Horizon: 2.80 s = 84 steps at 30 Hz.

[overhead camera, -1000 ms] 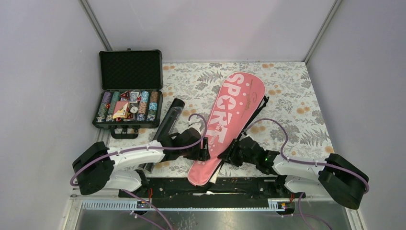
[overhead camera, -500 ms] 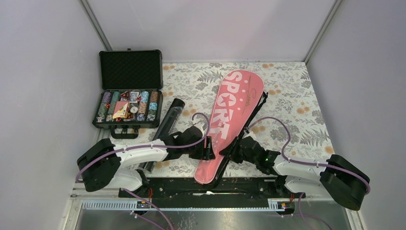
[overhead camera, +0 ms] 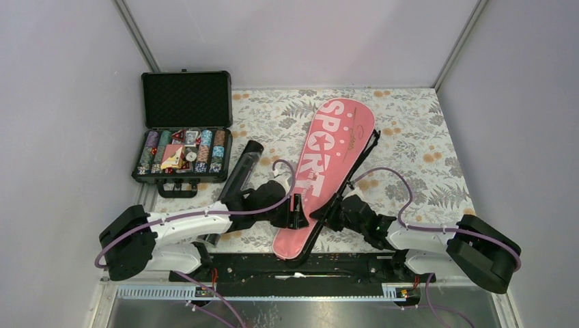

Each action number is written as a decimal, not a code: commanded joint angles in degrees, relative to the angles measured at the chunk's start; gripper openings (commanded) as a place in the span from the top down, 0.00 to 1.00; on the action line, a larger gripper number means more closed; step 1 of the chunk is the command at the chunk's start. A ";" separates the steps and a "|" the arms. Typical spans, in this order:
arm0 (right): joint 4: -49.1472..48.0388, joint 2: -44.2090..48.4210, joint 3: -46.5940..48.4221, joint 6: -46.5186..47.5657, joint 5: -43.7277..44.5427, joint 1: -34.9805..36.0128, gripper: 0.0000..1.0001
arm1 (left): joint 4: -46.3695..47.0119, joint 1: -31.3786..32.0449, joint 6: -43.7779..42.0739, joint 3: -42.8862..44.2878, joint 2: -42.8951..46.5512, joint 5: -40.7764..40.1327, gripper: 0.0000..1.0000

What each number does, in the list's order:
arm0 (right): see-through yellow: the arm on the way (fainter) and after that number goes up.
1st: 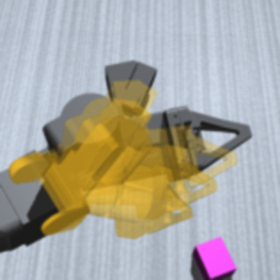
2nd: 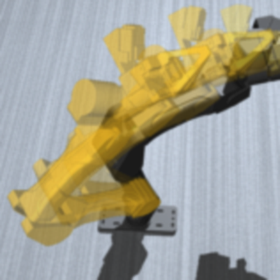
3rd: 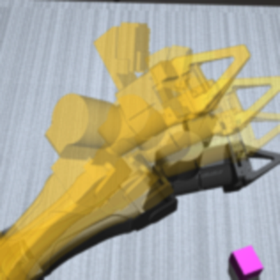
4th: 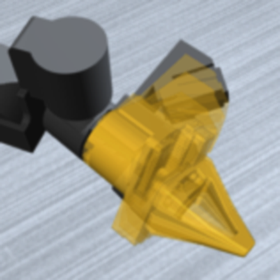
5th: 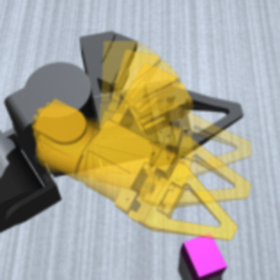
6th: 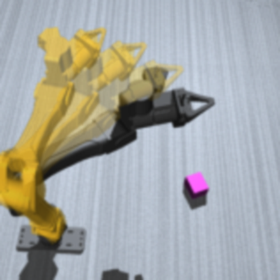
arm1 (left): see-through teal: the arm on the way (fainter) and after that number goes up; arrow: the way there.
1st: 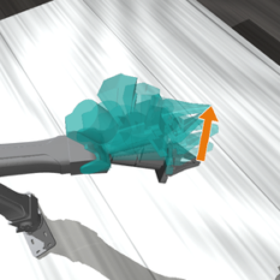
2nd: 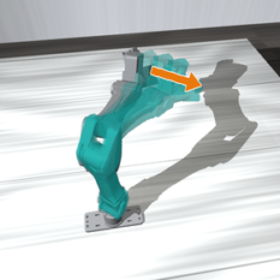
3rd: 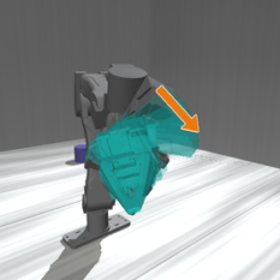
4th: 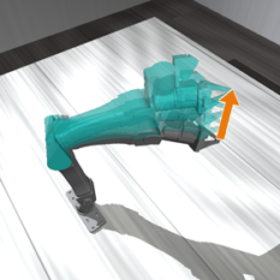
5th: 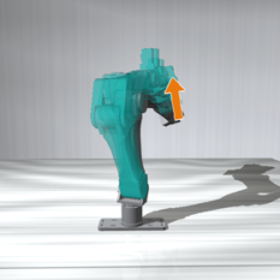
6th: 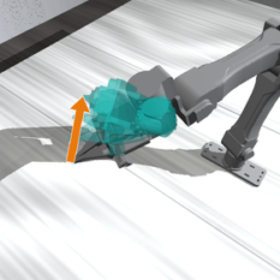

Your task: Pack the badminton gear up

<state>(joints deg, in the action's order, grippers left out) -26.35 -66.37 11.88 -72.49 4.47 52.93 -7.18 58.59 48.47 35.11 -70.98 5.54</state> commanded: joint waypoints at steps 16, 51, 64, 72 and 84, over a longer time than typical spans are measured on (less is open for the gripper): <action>6.78 6.31 0.62 -2.05 2.63 0.34 0.60 | -13.01 1.00 -5.98 3.25 4.64 -12.26 0.35; 10.98 7.71 2.28 -1.54 2.52 0.51 0.36 | -14.42 8.47 -8.98 10.98 -1.83 -14.35 0.39; 27.40 17.54 7.47 11.84 10.80 -10.89 0.26 | -13.00 10.85 -14.10 12.14 0.39 -19.47 0.39; 14.86 3.80 9.89 14.20 3.68 -19.10 0.28 | -9.89 13.86 -14.16 10.68 0.18 -19.64 0.40; 2.47 -11.78 9.67 10.78 2.72 -20.93 0.39 | -11.35 16.22 -15.46 11.46 -0.38 -24.26 0.39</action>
<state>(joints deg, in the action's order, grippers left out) -18.98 -75.05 21.32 -60.71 7.55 32.45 -19.70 73.95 34.50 45.60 -71.61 -14.87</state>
